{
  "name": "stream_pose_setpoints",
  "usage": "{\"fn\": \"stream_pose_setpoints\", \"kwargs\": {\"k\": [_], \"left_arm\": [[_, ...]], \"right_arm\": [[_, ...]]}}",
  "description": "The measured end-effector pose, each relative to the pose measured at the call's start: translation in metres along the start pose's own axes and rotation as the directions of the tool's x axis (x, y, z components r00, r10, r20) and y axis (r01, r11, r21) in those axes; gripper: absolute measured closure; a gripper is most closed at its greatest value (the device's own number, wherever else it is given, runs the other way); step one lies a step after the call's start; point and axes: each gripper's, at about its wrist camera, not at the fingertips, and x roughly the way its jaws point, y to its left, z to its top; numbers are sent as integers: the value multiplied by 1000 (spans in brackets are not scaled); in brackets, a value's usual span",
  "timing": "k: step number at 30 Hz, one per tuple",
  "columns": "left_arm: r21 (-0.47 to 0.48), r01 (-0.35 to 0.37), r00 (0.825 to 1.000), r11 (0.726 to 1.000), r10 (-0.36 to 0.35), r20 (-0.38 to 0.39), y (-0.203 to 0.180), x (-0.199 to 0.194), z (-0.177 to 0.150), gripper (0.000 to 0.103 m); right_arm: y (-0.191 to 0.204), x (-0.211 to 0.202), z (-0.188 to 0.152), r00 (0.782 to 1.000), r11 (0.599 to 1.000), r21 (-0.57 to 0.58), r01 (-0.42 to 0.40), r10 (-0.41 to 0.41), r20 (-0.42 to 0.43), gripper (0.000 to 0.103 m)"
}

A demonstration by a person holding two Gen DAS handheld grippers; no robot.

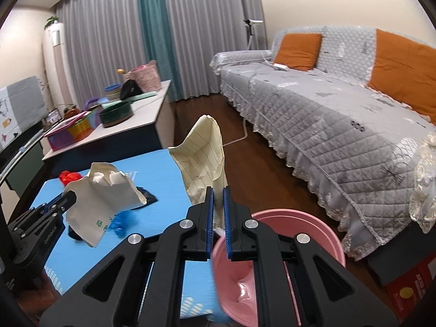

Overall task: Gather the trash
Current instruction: 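Carry both held papers over to the pink basin on the floor, then open both tools over the pink basin to drop the papers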

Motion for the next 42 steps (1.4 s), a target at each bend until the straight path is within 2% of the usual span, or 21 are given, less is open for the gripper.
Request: {"fn": "stream_pose_setpoints", "kwargs": {"k": [7,14,25,33,36,37,39,42], "left_arm": [[47,81,997,996,-81,-18,-38,4,-1,96],[97,160,986,982,-155,-61,-71,10,-5,96],[160,301,950,940,-280,-139,-114,22,-21,96],[182,355,928,917,-322,-186,-132,29,-27,96],[177,393,908,902,-351,-230,-140,34,-32,93],[173,405,901,898,-360,-241,-141,36,-33,88],[163,419,893,893,-372,-255,-141,37,-35,79],[150,419,892,895,-375,-254,-137,37,-34,78]], "right_arm": [[-33,-3,-1,998,998,35,58,-58,3,95],[-60,-6,-3,995,993,64,104,-104,0,95],[-88,-7,-11,987,984,80,159,-157,-26,95],[-98,-3,-18,983,981,76,181,-177,-52,94],[-101,-1,-20,980,978,78,192,-187,-67,87],[-103,0,-21,979,977,83,197,-191,-72,73],[-106,0,-21,977,973,97,209,-202,-76,54],[-107,0,-20,975,971,104,215,-208,-75,53]]}}
